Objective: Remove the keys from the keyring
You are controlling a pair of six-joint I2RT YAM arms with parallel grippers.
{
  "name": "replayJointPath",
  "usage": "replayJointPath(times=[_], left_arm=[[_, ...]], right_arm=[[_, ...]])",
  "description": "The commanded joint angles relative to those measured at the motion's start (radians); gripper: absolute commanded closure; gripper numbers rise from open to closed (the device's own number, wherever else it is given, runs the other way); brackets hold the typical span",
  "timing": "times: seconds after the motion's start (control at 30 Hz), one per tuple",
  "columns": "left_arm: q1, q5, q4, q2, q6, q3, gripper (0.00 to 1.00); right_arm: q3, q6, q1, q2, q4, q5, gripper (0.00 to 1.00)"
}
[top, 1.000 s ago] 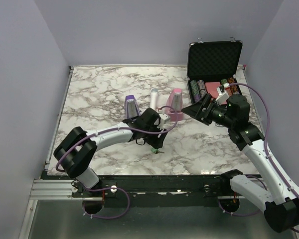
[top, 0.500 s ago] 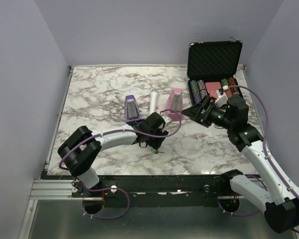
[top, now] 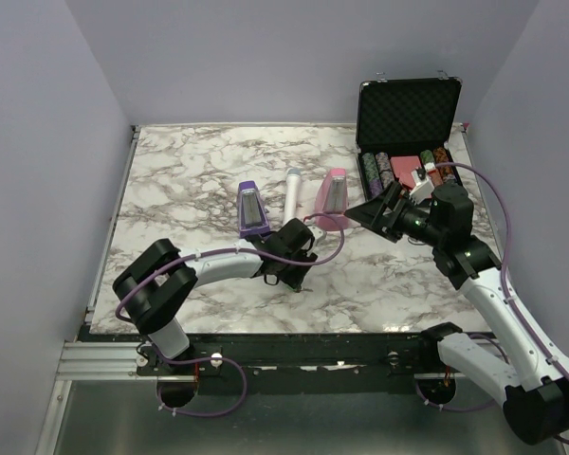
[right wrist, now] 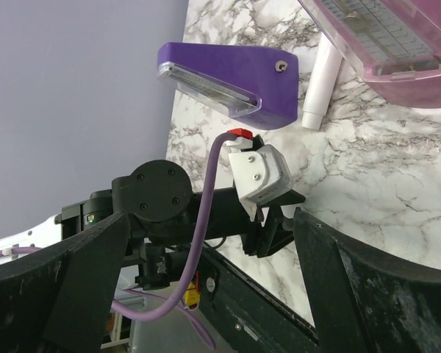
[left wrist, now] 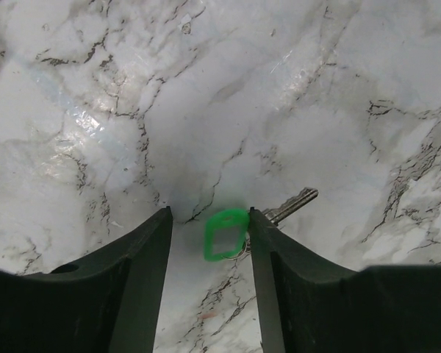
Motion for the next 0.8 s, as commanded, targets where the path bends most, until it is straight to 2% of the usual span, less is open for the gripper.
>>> replayJointPath(times=[0.0,0.13,0.27,0.5,0.77], left_arm=[[-0.018,0.006,0.009,0.011,-0.016,-0.018,0.51],[-0.028,0.006,-0.002,0.031,-0.018,-0.007,0.68],[-0.031,0.006,-0.011,0.023,-0.018,0.005,0.74],[-0.031,-0.013,-0.066,-0.046,-0.022,0.038,0.8],[-0.031,-0.042,-0.158,-0.208,-0.025,0.09,0.86]], right_arm=[[-0.022,0.02,0.006,-0.018,0.023,-0.02,0.01],[-0.017,0.019,0.006,-0.015,0.023,-0.022,0.01],[-0.014,0.017,0.006,-0.015,0.02,-0.022,0.01],[0.001,0.009,0.006,-0.017,0.013,-0.022,0.01],[0.099,-0.054,0.006,0.029,-0.046,-0.031,0.0]])
